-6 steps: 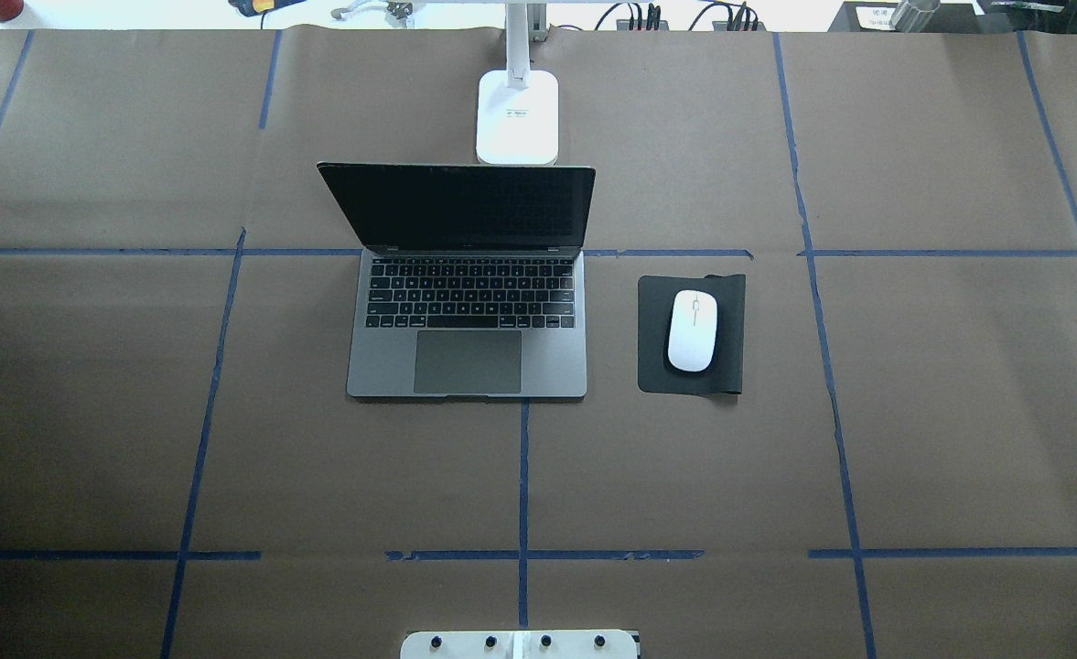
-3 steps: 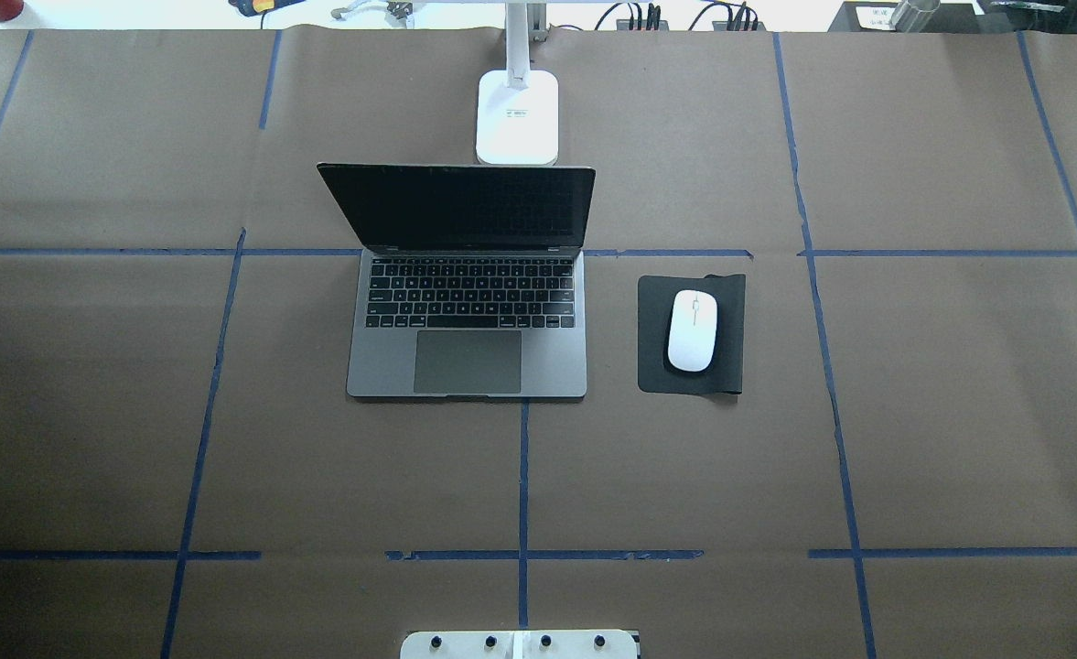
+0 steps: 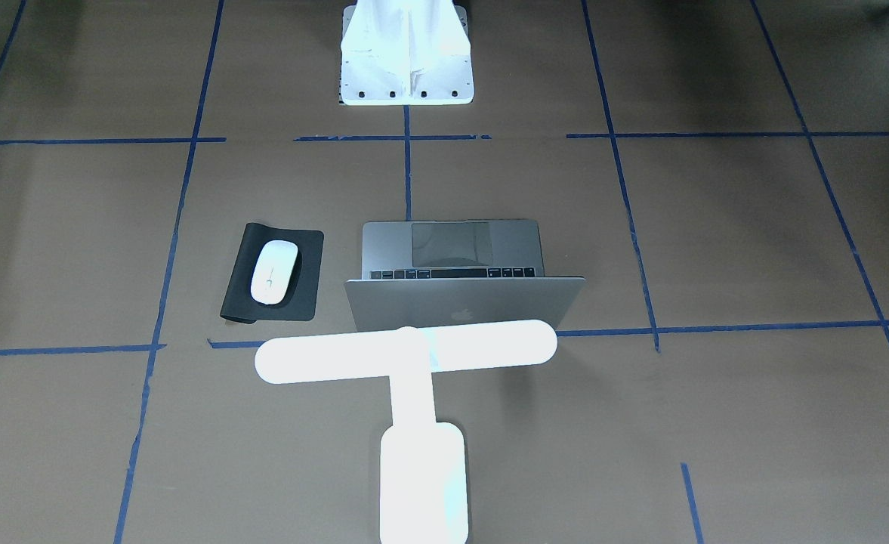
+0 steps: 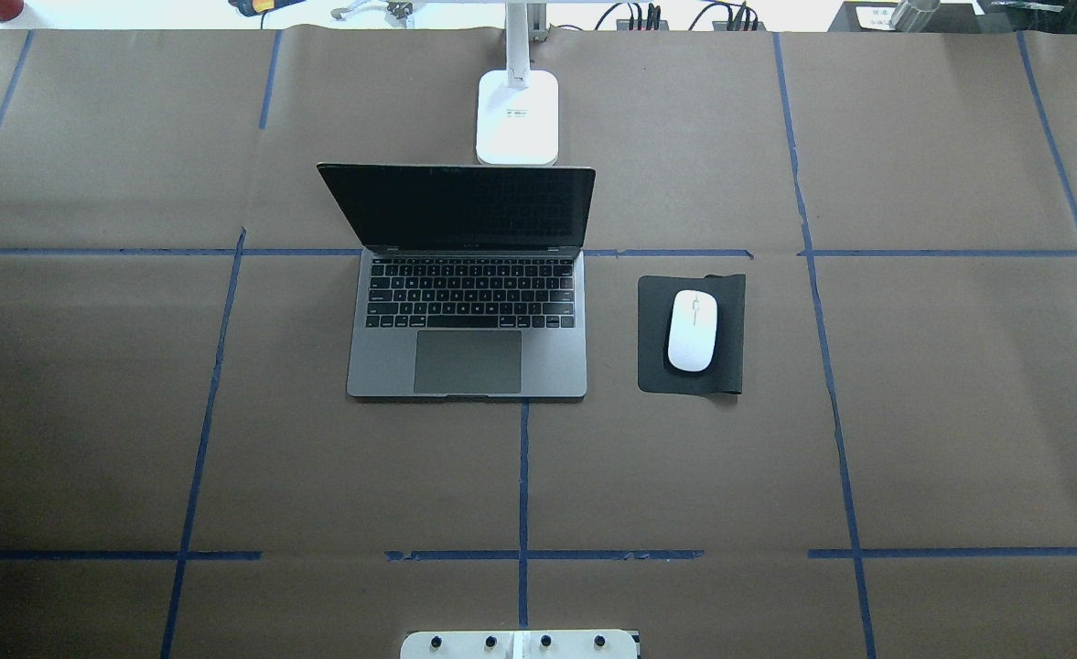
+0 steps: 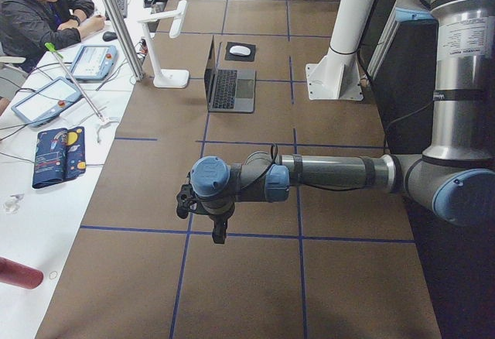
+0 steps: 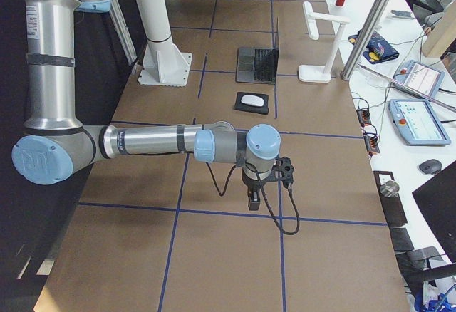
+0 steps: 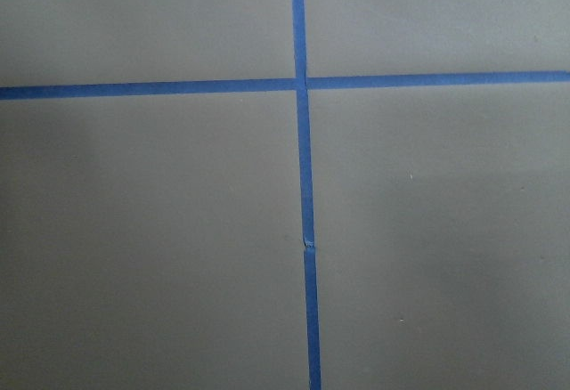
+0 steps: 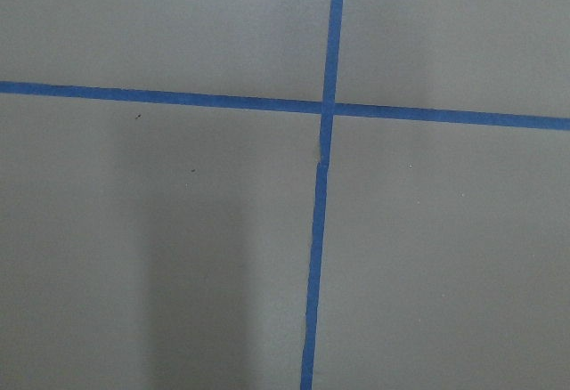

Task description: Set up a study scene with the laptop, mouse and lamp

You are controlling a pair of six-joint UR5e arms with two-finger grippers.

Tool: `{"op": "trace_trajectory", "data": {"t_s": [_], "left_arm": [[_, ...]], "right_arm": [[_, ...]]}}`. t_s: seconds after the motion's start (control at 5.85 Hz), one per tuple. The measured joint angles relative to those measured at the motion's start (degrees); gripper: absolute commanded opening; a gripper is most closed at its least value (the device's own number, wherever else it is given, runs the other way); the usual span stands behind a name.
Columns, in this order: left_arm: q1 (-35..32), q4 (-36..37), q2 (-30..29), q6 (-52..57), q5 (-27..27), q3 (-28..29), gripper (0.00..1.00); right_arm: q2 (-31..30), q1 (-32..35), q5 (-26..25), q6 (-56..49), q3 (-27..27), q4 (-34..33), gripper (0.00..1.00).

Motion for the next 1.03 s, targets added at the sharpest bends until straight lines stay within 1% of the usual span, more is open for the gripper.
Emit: {"op": "trace_trajectory", "data": {"t_s": [0.51, 1.03], "left_arm": [[-0.18, 0.3, 0.05, -0.07, 3.91, 0.83, 1.0], [-0.16, 0.35, 0.05, -0.11, 4.08, 0.98, 1.0]], "right_arm": [[0.01, 1.97, -0.27, -0.1, -1.59, -0.02, 1.0], [-0.56, 3.54, -0.02, 0.06, -3.25, 0.06, 1.0]]}}
